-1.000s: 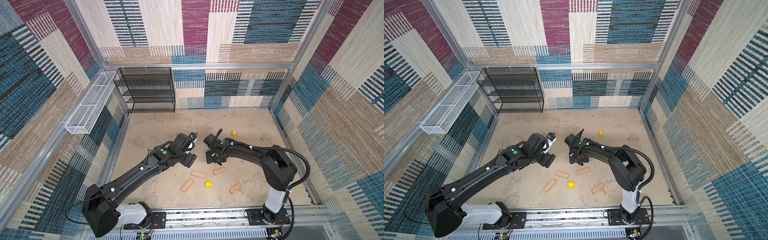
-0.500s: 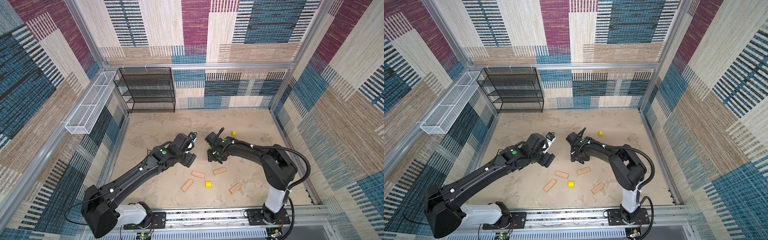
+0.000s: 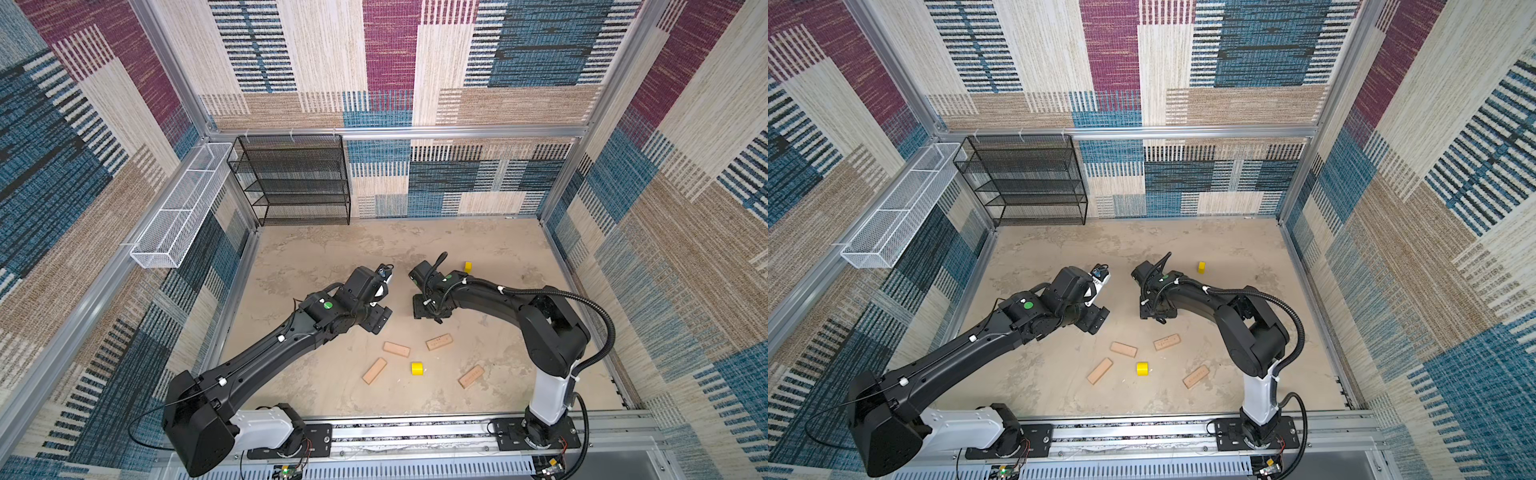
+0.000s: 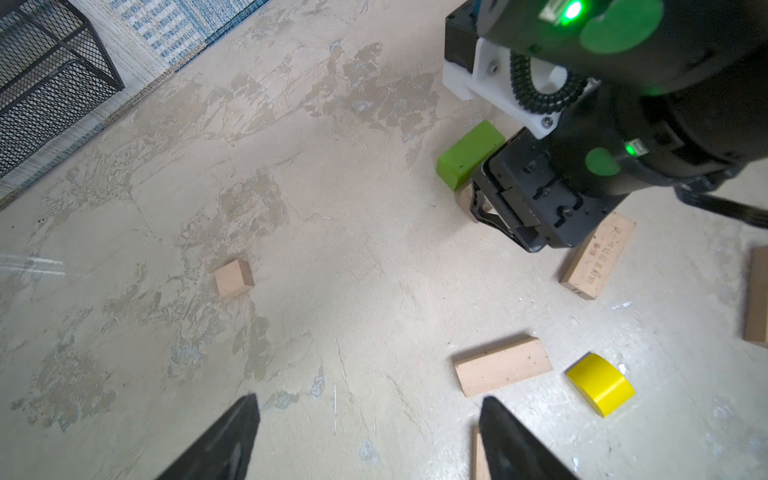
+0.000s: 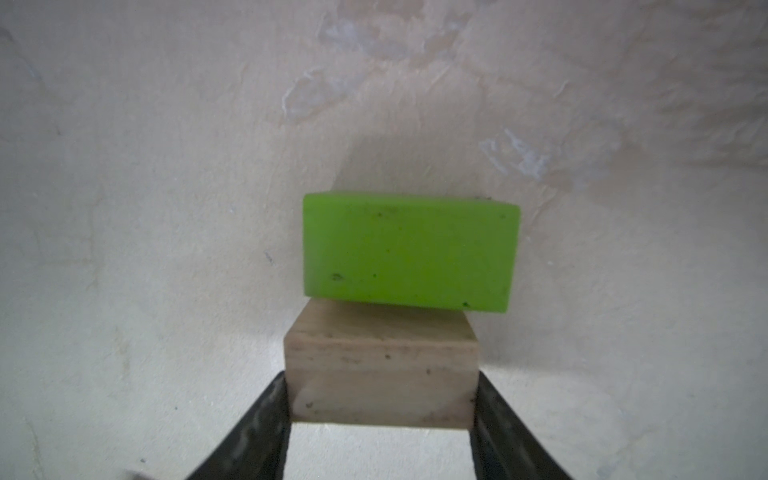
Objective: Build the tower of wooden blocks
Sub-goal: 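Close the right gripper on the wooden block and push it against the lime-green block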
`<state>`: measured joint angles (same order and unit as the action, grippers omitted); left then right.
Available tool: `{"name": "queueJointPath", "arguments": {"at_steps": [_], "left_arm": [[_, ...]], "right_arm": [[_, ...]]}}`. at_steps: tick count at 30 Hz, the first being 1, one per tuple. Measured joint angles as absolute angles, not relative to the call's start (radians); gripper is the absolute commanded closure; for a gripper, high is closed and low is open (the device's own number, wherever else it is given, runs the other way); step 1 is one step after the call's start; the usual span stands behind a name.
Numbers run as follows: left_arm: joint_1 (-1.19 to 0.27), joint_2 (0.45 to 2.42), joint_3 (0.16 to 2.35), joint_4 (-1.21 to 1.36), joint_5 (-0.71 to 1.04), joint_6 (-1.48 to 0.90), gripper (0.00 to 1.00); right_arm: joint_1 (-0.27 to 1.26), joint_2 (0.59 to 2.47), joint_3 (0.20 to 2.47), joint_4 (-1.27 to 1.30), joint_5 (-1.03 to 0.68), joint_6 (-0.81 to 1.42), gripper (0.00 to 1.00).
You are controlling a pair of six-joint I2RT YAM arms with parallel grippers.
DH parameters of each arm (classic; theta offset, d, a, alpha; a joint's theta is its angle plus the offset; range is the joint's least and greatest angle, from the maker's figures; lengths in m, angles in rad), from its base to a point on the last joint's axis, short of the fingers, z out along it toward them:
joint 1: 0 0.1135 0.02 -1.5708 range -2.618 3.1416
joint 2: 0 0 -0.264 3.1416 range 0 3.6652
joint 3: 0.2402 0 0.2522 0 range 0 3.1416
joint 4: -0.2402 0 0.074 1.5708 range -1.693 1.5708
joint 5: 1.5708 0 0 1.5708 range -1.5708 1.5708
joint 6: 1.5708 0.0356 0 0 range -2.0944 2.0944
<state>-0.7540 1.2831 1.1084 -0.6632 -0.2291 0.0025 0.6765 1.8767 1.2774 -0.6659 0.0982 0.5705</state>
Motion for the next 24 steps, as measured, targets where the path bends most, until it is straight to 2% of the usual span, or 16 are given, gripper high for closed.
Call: {"name": "queueJointPath", "arguments": {"at_steps": [20,24], "left_arm": [[-0.754,1.282,1.105,-0.664,-0.23,0.002,0.12],[-0.754,1.281,1.104,-0.665,-0.231,0.002,0.12]], "right_arm": [[0.672,1.891,1.293,-0.671,0.131,0.57,0.33],[0.672,1.892,1.293,-0.67,0.131,0.57,0.29]]}}
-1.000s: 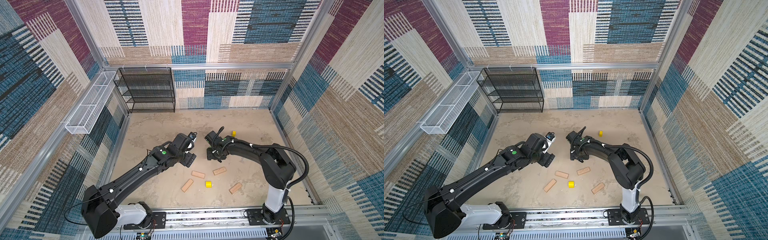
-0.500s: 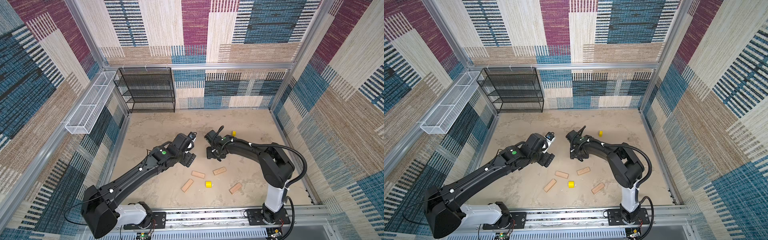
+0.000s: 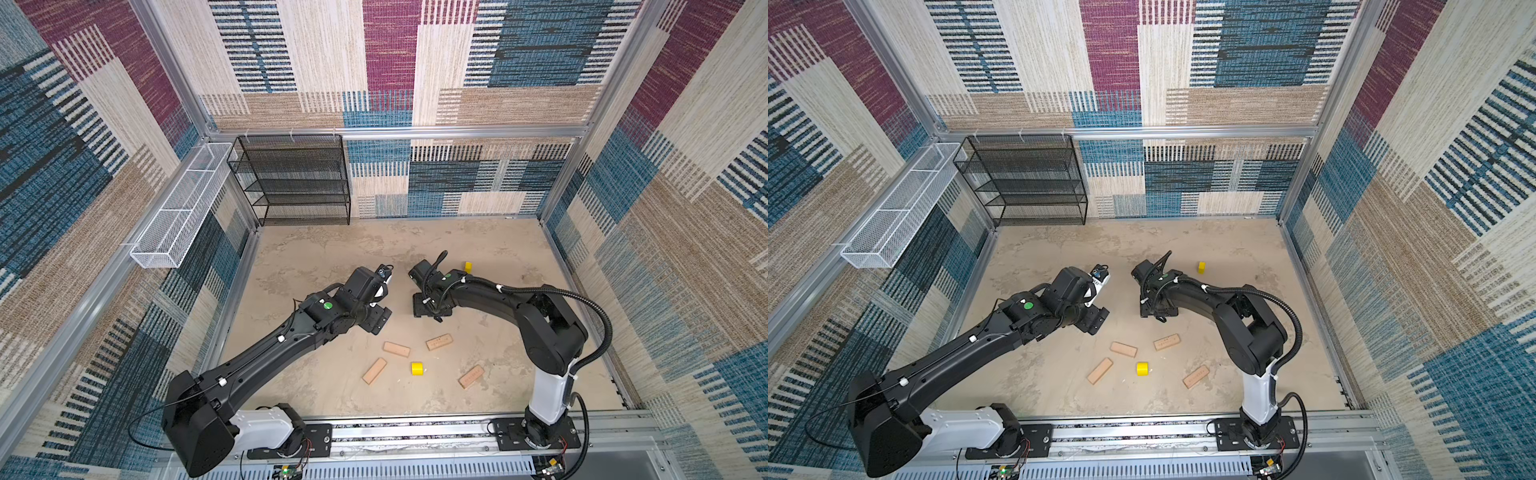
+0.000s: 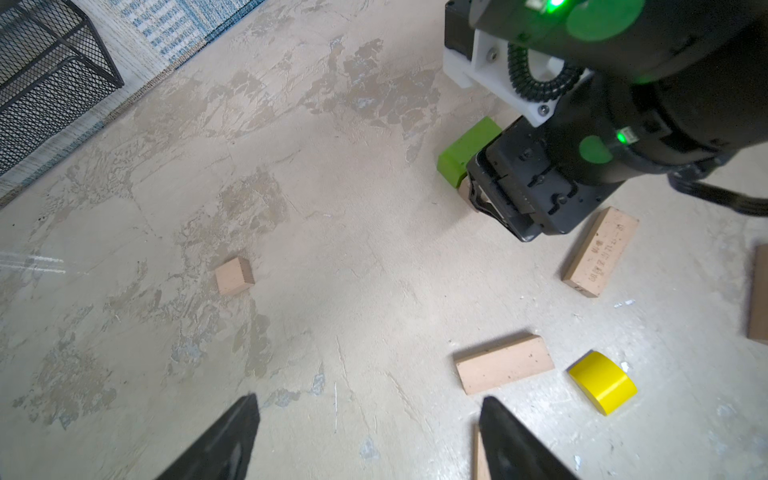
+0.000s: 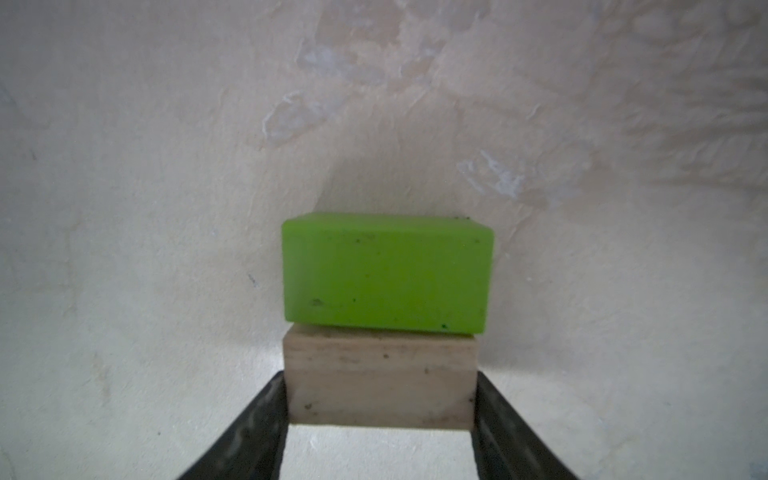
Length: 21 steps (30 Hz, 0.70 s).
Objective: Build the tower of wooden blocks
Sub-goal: 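Open the right gripper and lift it off the wooden block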
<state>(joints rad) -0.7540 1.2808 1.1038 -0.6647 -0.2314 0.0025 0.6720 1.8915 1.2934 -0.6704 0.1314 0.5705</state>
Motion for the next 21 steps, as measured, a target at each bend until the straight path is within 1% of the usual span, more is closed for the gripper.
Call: {"name": "queueJointPath", "arguments": {"at_steps": [5,12,16,20,21], "left_arm": [[-0.754,1.279,1.104,-0.665,-0.231,0.002,0.12],[-0.754,1.275,1.104,-0.666,-0.232,0.002,0.12],[-0.754,1.275,1.104,-0.666,-0.232,0.002,0.12],[-0.754,1.275,1.104,-0.667,-0.233,0.002,0.12],[-0.754,1.275,1.104,-0.667,-0.233,0.002,0.12]], "right_arm": [[0.672,1.892,1.295,-0.67,0.131,0.571,0.22],[0.672,1.875,1.296,-0.668,0.115,0.574,0.2],[0.672,1.839,1.285,-0.663,0.111,0.575,0.13],[0.672,1.797,1.283,-0.663,0.097,0.578,0.13],[0.672,1.786,1.282,-0.663,0.097,0.578,0.14]]}}
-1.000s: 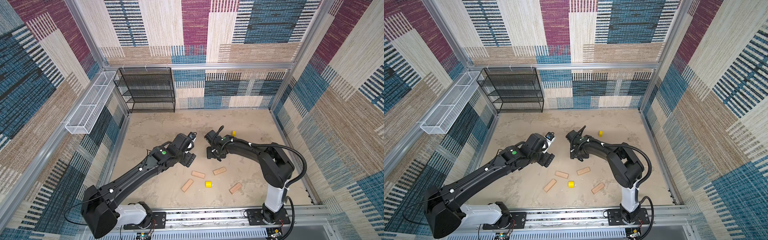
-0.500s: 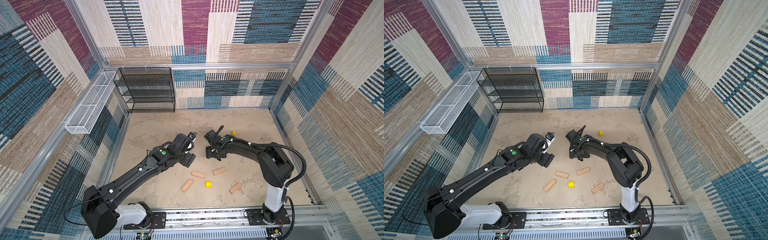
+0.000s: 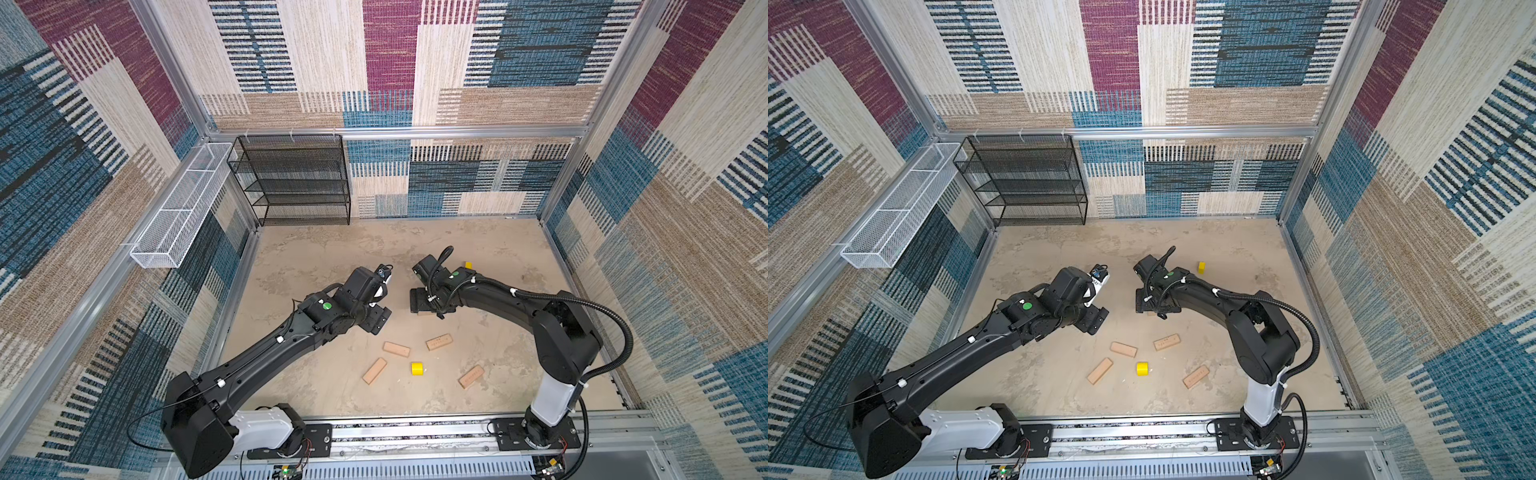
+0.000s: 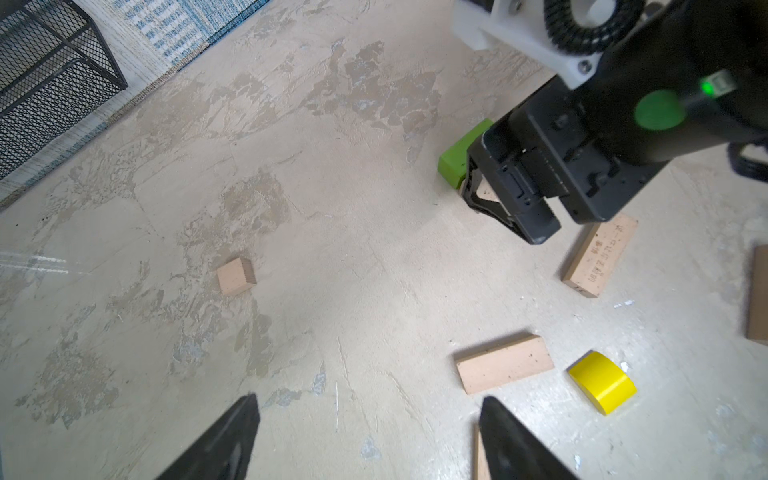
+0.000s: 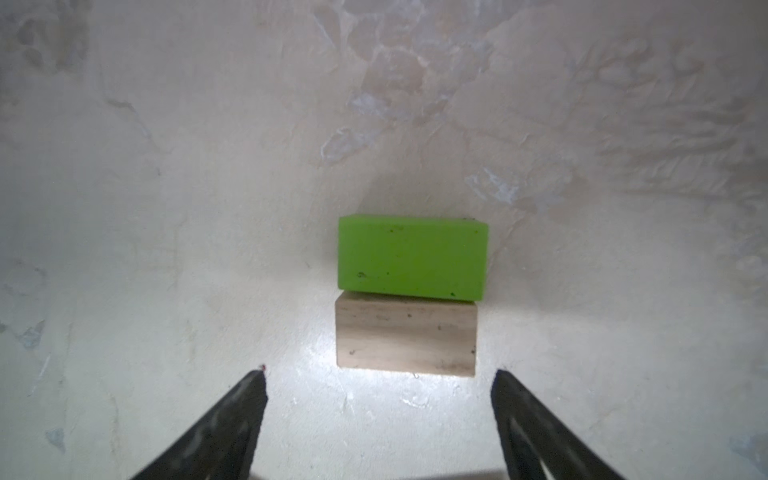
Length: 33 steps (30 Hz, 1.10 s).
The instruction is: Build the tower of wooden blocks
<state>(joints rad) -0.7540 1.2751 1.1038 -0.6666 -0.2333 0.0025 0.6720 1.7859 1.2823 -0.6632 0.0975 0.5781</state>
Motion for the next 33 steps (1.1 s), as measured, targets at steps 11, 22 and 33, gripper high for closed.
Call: {"name": "queueJointPath", "arguments": {"at_steps": [11,22,33], "left_arm": [[-0.754,1.274,1.104,-0.667,-0.232,0.002,0.12],[-0.754,1.275,1.104,-0.666,-0.229,-0.005,0.13],[-0.754,1.281,1.104,-0.666,-0.229,-0.005,0.12]], "right_arm": [[0.672,1.641,1.134,-0.607,0.071,0.612,0.59],[0.672,1.621,0.992,-0.439,0.009,0.668,0.99],[0.662,1.668,0.988,-0.379,0.009,0.672,0.99]]}}
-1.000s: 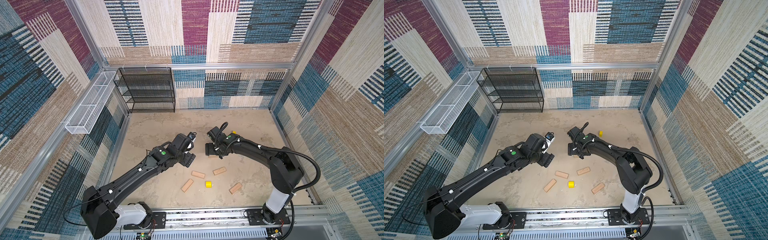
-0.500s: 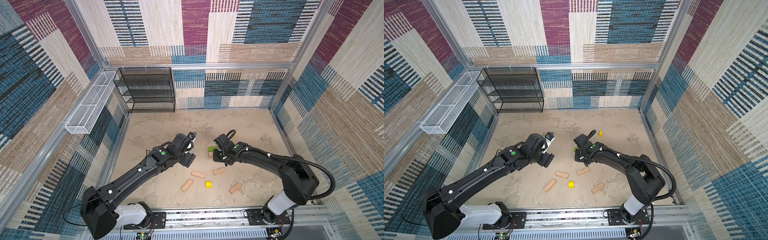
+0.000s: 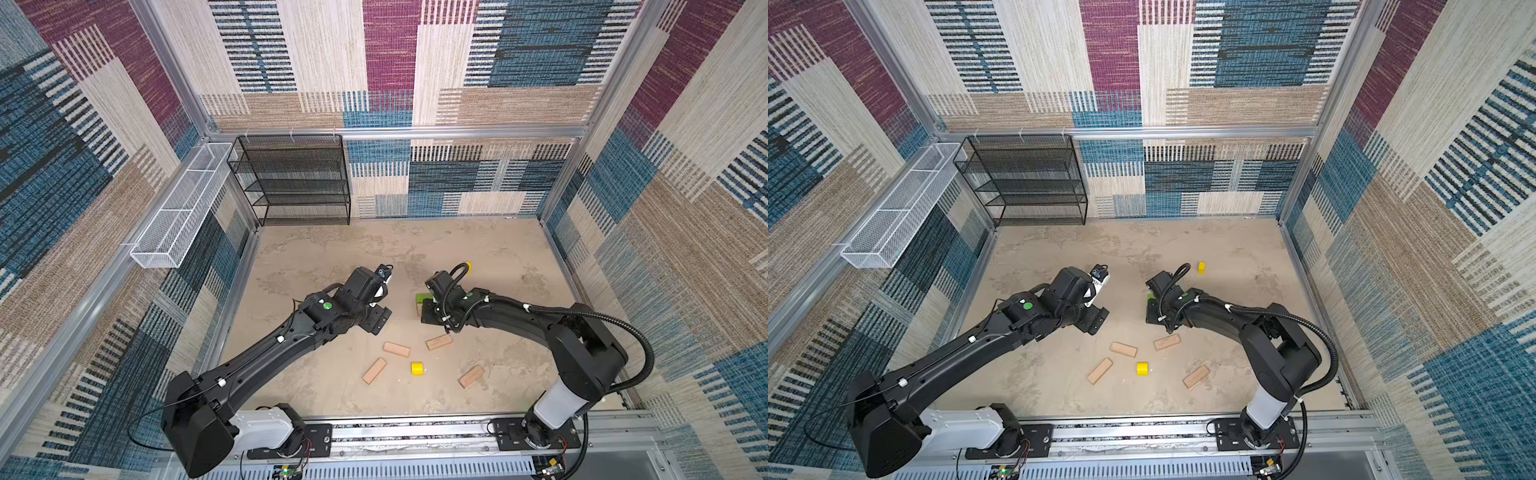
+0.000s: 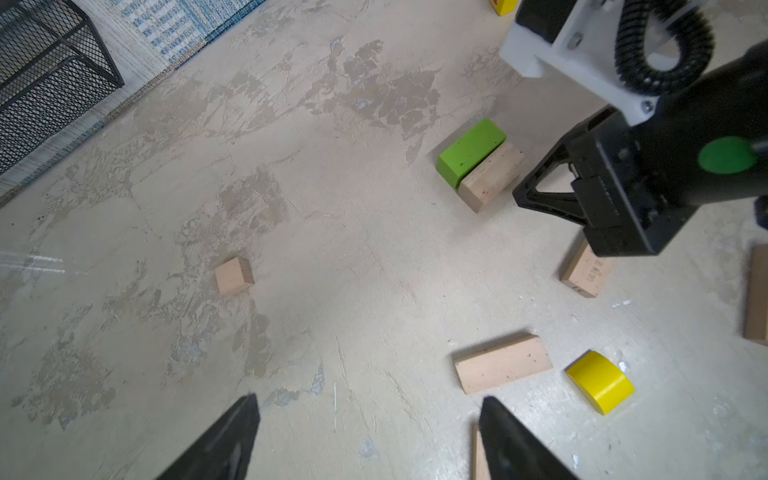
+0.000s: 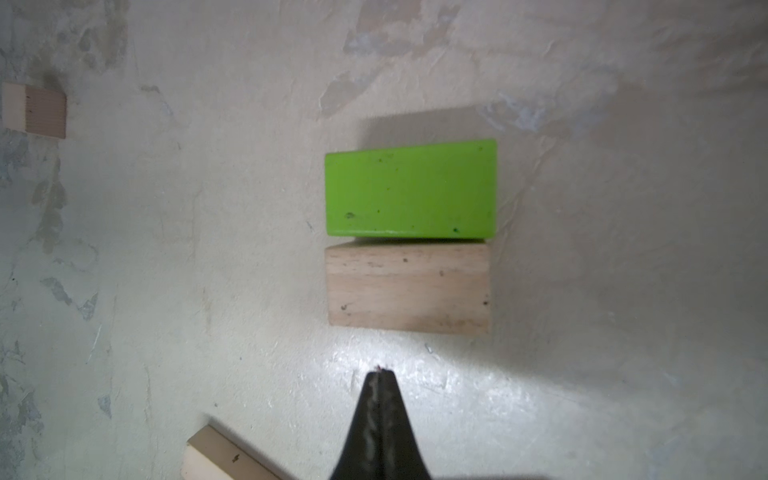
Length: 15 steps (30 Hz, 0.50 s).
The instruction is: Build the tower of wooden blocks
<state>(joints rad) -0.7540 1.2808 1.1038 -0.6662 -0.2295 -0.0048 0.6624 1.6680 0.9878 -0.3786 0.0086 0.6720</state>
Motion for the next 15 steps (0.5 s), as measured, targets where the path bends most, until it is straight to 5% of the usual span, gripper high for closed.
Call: {"name": "queueJointPath", "arguments": {"at_steps": [15], "left_arm": [[-0.753,1.275,1.102,-0.666,-0.233,-0.005,0.12]], "right_arm": [[0.65,1.697,0.99,-0.355,0.0,0.672,0.99]]}}
